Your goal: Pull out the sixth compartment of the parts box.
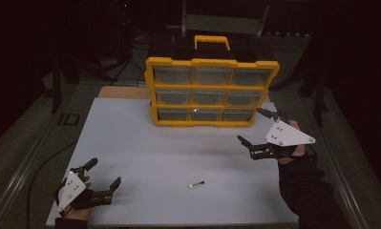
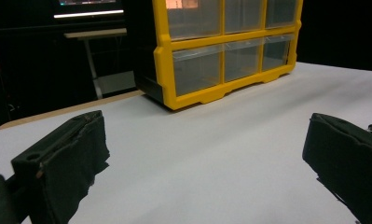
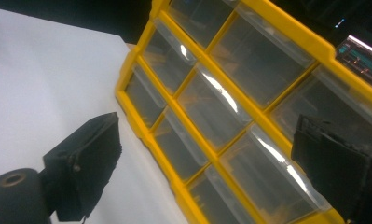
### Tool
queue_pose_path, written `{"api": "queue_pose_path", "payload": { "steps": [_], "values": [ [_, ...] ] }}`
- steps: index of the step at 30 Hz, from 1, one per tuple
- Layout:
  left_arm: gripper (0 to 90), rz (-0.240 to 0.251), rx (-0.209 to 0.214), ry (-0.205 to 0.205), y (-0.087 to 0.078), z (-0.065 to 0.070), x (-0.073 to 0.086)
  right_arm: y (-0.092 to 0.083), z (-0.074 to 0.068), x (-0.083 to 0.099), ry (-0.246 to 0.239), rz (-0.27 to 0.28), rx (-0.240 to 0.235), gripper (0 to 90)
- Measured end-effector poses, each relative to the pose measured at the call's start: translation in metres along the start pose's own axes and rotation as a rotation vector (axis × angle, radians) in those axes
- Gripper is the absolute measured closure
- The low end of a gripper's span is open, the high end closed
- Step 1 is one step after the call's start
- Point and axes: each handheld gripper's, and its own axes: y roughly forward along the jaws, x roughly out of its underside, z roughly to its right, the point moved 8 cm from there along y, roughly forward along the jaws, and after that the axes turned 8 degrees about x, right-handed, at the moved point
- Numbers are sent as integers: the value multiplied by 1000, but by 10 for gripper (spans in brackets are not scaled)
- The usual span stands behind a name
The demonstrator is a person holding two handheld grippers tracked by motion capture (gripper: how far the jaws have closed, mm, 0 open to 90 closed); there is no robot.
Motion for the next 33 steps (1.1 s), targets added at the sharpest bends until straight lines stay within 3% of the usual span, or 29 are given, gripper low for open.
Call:
{"api": "queue_pose_path", "payload": {
  "steps": [16,23,33],
  "values": [
    [1,-4,3,4,0,0,0,26,14,2,-93,-38,42,85],
    [1,-5,0,5,0,0,1,41,20,4,-96,-61,28,92],
    [1,-5,7,11,1,1,1,64,31,7,-51,-100,4,90]
  ]
}}
